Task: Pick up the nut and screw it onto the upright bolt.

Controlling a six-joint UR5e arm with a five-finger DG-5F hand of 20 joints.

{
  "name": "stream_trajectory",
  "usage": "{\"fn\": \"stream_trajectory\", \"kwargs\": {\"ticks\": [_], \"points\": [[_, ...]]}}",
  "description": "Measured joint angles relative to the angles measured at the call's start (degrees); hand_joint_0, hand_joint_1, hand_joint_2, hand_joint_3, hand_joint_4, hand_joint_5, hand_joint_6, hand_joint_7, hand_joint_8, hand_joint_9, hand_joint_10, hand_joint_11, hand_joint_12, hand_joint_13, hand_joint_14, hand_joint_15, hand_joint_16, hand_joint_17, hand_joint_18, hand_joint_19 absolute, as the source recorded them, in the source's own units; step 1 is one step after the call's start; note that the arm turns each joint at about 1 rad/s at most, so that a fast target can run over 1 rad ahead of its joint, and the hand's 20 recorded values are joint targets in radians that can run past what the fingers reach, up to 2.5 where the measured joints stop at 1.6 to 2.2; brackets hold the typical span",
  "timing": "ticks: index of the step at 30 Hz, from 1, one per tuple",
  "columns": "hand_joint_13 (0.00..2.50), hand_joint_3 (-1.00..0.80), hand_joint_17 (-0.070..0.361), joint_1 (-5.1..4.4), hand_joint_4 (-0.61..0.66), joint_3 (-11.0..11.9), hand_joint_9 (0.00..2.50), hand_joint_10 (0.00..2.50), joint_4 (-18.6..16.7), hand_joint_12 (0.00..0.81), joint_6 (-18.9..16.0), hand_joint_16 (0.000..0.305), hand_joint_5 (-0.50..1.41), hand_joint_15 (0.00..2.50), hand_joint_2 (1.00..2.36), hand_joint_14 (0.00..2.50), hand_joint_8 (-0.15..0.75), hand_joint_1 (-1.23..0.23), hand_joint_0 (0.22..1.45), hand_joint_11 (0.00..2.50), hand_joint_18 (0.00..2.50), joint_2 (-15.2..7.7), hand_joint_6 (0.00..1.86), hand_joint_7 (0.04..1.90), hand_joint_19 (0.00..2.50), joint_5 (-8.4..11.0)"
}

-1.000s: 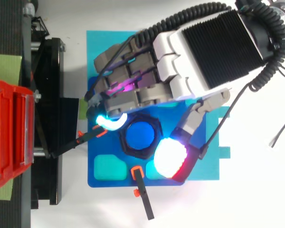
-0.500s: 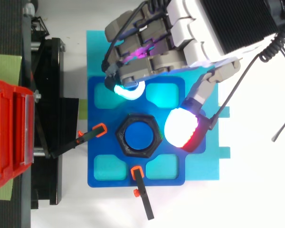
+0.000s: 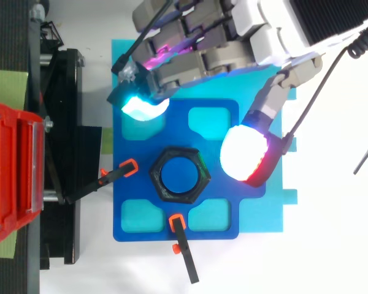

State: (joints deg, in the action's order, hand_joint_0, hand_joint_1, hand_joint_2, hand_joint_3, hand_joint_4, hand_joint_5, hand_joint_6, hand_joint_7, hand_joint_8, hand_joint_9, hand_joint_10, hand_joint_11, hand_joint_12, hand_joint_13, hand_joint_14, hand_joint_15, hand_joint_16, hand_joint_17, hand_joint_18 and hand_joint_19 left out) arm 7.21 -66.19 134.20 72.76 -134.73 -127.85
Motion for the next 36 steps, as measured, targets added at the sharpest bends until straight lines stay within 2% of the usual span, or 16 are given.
{"fn": "stream_trajectory", "kwargs": {"ticks": [9,14,20,23,27,36], "points": [[0.86,-0.5,0.051,-2.17,0.21,-1.4,1.11,0.0,0.2,0.18,0.5,0.023,-0.07,0.0,1.0,0.0,0.224,-0.23,0.48,0.0,0.68,0.0,0.5,0.84,0.17,3.24],[0.86,-0.5,0.052,-3.12,0.21,-2.1,1.1,0.0,0.1,0.181,0.5,0.023,-0.07,0.0,1.0,0.0,0.221,-0.22,0.48,0.0,0.67,0.0,0.5,0.84,0.17,3.77],[0.85,-0.5,0.052,-3.82,0.21,-2.3,1.08,0.0,0.3,0.182,0.5,0.023,-0.07,0.0,1.0,0.0,0.229,-0.22,0.48,0.0,0.67,0.0,0.5,0.84,0.17,3.83],[0.85,-0.5,0.052,-4.08,0.19,-2.3,1.08,0.0,0.9,0.184,0.5,0.023,-0.08,0.0,1.0,0.0,0.224,-0.22,0.48,0.0,0.67,0.0,0.5,0.8,0.16,3.83],[0.84,-0.5,0.054,-4.2,0.16,-2.3,1.02,0.0,1.3,0.186,0.3,0.024,-0.11,0.0,1.0,0.0,0.21,-0.23,0.48,0.0,0.66,0.0,0.5,0.65,0.16,3.84],[0.74,-0.5,0.059,-4.11,0.14,-2.3,0.85,0.0,1.6,0.195,0.0,0.026,-0.14,0.0,1.0,0.0,0.198,-0.22,0.48,0.0,0.56,0.0,0.5,0.57,0.15,3.84]]}}
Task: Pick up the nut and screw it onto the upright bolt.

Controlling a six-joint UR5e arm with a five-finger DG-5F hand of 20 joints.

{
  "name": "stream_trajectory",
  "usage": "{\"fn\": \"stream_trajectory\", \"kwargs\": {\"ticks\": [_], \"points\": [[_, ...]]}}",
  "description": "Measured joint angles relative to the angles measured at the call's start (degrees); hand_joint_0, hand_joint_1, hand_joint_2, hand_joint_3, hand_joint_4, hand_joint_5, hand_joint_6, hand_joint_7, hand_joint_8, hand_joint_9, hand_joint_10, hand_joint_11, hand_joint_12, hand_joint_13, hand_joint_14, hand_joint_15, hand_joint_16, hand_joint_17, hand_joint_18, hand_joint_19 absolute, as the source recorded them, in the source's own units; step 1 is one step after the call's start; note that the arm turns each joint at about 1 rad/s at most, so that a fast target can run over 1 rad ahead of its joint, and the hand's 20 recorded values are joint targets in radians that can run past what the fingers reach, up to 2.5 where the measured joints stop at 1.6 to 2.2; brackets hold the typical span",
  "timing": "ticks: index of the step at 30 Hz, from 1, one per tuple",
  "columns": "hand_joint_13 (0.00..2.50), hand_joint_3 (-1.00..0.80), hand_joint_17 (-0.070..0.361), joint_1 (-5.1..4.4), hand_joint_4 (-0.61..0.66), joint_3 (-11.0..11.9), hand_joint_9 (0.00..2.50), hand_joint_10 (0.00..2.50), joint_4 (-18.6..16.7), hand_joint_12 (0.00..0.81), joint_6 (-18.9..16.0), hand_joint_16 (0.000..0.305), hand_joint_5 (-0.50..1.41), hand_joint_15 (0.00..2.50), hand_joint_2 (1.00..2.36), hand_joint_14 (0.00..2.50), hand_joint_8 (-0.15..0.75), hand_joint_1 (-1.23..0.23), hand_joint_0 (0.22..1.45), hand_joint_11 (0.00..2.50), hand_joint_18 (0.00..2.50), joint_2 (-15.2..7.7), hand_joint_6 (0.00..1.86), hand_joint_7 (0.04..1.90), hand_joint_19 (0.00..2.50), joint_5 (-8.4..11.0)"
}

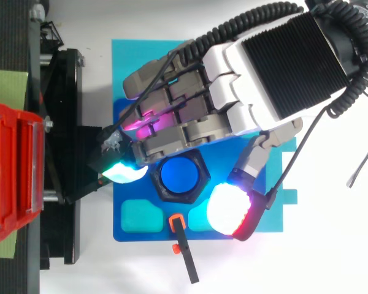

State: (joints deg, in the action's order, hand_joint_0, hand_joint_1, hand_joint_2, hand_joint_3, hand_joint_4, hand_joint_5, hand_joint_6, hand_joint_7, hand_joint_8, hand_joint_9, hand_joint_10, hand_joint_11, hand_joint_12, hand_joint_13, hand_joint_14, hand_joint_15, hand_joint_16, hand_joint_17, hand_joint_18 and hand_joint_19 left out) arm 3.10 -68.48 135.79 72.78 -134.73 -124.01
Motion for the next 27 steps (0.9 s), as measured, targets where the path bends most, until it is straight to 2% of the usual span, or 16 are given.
{"fn": "stream_trajectory", "kwargs": {"ticks": [1,5,8,18,27], "points": [[0.71,-0.5,0.059,0.02,0.14,0.0,0.82,0.0,0.0,0.193,0.0,0.026,-0.14,0.0,1.0,0.0,0.196,-0.22,0.47,0.0,0.54,0.0,0.5,0.57,0.14,0.0],[0.39,-0.5,0.062,0.05,0.12,0.0,0.58,0.0,0.1,0.247,0.2,0.028,-0.16,0.0,1.0,0.0,0.178,-0.18,0.47,0.0,0.1,0.0,0.5,0.57,0.0,0.0],[0.3,-0.5,0.062,0.06,0.12,-0.1,0.5,0.0,0.3,0.255,0.4,0.028,-0.16,0.0,1.0,0.0,0.178,-0.17,0.46,0.0,0.0,0.0,0.5,0.58,0.0,0.0],[0.23,-0.5,0.066,0.14,0.14,-0.8,0.29,0.0,0.1,0.268,1.0,0.029,-0.11,0.0,1.0,0.0,0.179,-0.15,0.46,0.0,0.0,0.0,0.5,0.82,0.0,-0.16],[0.28,-0.5,0.066,0.25,0.19,-0.9,0.33,0.0,0.5,0.269,1.0,0.03,-0.08,0.0,1.0,0.0,0.195,-0.15,0.47,0.0,0.0,0.0,0.5,0.98,0.0,-0.33]]}}
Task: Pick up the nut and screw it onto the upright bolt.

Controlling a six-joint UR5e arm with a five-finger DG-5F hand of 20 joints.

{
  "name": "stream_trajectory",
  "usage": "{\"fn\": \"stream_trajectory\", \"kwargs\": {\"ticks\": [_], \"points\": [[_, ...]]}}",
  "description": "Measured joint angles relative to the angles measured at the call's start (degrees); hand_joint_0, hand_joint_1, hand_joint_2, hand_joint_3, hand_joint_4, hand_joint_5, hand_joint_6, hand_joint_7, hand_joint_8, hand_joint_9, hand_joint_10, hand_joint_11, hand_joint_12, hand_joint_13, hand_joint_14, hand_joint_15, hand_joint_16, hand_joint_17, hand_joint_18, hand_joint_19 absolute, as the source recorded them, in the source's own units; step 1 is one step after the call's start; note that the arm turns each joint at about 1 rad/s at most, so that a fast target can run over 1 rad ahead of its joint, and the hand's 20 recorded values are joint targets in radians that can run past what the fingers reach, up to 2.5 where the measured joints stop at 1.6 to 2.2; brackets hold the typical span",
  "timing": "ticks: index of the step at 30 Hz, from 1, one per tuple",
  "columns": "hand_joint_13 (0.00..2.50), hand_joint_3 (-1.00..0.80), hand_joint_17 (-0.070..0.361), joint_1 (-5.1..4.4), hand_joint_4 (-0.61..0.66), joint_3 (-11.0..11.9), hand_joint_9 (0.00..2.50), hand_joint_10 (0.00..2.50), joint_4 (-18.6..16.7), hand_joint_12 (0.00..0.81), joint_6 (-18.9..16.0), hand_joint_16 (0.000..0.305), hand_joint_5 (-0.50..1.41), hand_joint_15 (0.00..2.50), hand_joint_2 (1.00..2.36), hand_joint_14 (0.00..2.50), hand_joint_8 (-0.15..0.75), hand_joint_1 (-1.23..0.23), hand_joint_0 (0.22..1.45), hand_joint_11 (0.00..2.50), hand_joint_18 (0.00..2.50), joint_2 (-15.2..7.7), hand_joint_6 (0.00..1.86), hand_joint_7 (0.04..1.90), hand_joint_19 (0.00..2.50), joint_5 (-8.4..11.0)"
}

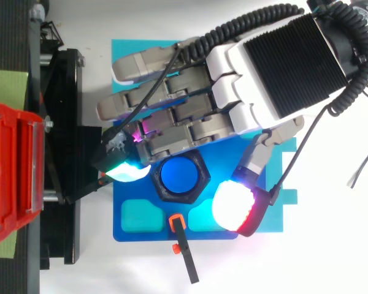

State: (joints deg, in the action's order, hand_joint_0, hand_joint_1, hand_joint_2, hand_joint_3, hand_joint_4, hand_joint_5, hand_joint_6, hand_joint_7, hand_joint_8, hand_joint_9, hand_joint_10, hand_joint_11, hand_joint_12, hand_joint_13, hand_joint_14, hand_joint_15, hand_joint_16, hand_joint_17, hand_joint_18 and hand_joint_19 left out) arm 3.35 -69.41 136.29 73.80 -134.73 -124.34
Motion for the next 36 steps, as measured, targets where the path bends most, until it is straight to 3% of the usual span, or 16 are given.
{"fn": "stream_trajectory", "kwargs": {"ticks": [22,36], "points": [[0.45,-0.5,0.059,0.64,0.2,0.0,0.48,0.0,0.6,0.253,-0.1,0.026,-0.05,0.0,1.0,0.0,0.221,-0.18,0.48,0.0,0.13,0.0,0.5,1.19,0.0,-1.68],[0.51,-0.5,0.056,1.98,0.21,0.0,0.56,0.0,-0.8,0.246,-0.1,0.025,-0.06,0.0,1.0,0.0,0.224,-0.2,0.48,0.0,0.21,0.0,0.5,1.21,0.0,-3.36]]}}
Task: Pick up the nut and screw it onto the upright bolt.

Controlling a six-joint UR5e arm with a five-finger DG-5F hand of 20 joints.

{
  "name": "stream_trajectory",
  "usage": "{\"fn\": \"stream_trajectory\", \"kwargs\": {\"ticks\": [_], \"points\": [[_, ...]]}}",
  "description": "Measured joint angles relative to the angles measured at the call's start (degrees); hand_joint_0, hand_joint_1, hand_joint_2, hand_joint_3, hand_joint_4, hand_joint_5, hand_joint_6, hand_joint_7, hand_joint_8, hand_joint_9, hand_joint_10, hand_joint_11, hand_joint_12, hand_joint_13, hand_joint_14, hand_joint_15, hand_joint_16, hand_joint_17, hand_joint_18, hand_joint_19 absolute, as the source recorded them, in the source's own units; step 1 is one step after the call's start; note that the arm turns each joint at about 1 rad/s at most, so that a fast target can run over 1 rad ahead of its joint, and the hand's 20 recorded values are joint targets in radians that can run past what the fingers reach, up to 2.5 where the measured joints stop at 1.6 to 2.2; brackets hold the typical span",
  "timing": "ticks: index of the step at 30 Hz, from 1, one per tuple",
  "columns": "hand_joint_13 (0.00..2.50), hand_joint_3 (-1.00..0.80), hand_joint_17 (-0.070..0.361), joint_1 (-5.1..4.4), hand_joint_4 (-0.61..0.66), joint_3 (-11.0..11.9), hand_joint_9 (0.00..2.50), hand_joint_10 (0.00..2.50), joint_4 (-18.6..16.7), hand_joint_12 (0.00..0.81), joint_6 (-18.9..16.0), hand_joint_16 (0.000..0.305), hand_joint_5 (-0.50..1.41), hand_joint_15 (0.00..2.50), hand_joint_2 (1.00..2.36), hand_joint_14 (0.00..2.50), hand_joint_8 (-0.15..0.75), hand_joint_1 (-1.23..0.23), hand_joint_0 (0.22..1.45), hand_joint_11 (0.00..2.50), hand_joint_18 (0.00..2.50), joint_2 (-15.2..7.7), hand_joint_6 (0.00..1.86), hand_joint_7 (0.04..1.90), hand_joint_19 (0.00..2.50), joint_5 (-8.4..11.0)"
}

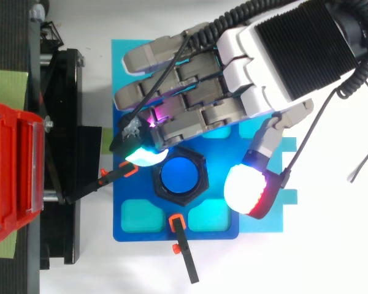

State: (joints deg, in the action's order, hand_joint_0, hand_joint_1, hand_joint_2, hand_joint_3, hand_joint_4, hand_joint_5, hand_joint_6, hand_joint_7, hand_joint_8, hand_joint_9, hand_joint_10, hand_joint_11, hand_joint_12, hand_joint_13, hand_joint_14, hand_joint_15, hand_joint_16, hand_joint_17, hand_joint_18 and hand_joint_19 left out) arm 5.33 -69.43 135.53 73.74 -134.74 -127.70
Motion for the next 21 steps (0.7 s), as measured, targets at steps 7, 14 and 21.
{"fn": "stream_trajectory", "kwargs": {"ticks": [7,14,21], "points": [[0.53,-0.5,0.056,1.59,0.21,0.0,0.58,0.0,-0.3,0.245,0.0,0.025,-0.06,0.0,1.0,0.0,0.224,-0.21,0.48,0.0,0.24,0.0,0.5,1.21,0.0,-1.69],[0.55,-0.5,0.056,3.69,0.22,0.4,0.6,0.0,-2.1,0.244,-0.4,0.025,-0.06,0.0,1.0,0.0,0.225,-0.21,0.48,0.0,0.25,0.0,0.5,1.18,0.0,-4.74],[0.55,-0.5,0.057,4.68,0.23,0.5,0.62,0.0,-4.4,0.246,-1.9,0.025,-0.08,0.0,1.0,0.0,0.22,-0.2,0.48,0.0,0.26,0.0,0.5,0.93,0.0,-5.6]]}}
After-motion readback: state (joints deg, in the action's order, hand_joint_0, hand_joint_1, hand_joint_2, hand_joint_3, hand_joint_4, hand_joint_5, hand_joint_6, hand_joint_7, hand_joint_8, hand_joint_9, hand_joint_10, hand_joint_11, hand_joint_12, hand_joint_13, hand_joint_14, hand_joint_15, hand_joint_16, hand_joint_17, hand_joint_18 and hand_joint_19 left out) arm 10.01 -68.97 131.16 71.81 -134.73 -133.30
